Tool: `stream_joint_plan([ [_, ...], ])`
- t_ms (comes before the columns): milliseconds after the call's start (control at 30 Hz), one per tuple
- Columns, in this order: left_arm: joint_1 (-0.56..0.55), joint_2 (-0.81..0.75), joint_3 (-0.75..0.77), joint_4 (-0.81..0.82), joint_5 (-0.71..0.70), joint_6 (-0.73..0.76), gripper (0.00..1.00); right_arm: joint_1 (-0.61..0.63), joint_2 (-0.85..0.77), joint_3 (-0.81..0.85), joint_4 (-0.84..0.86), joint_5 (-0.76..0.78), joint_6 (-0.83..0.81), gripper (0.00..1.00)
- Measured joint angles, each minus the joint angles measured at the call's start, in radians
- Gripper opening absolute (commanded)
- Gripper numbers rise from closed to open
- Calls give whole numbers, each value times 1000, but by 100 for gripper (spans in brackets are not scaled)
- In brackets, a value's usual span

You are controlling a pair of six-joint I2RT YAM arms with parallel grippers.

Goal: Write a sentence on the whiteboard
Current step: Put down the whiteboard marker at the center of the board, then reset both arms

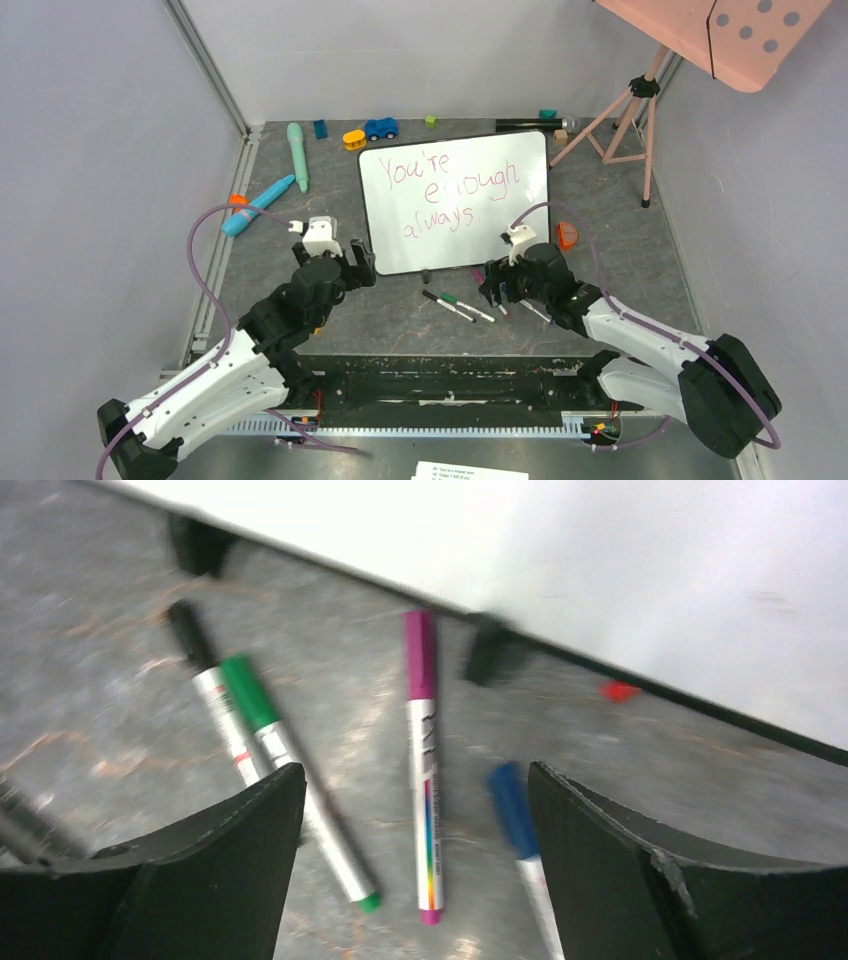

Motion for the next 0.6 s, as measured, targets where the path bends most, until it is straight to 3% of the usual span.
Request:
stream_joint_plan([
  [133,14,-24,-30,37,-69,94,94,-27,-101,10,-76,253,-1,83],
  [300,86,-60,-129,163,-160,212,94,-105,-364,-53,-59,603,-4,83],
  [400,145,-23,-212,332,-211,310,95,-143,-481,-211,127,790,-79,83],
  [500,219,32,-299,496,-220,380,94,-159,-523,-378,290,860,-193,86],
  [600,357,124,-385,675,-169,414,93,-175,-486,-391,499,885,-308,87],
])
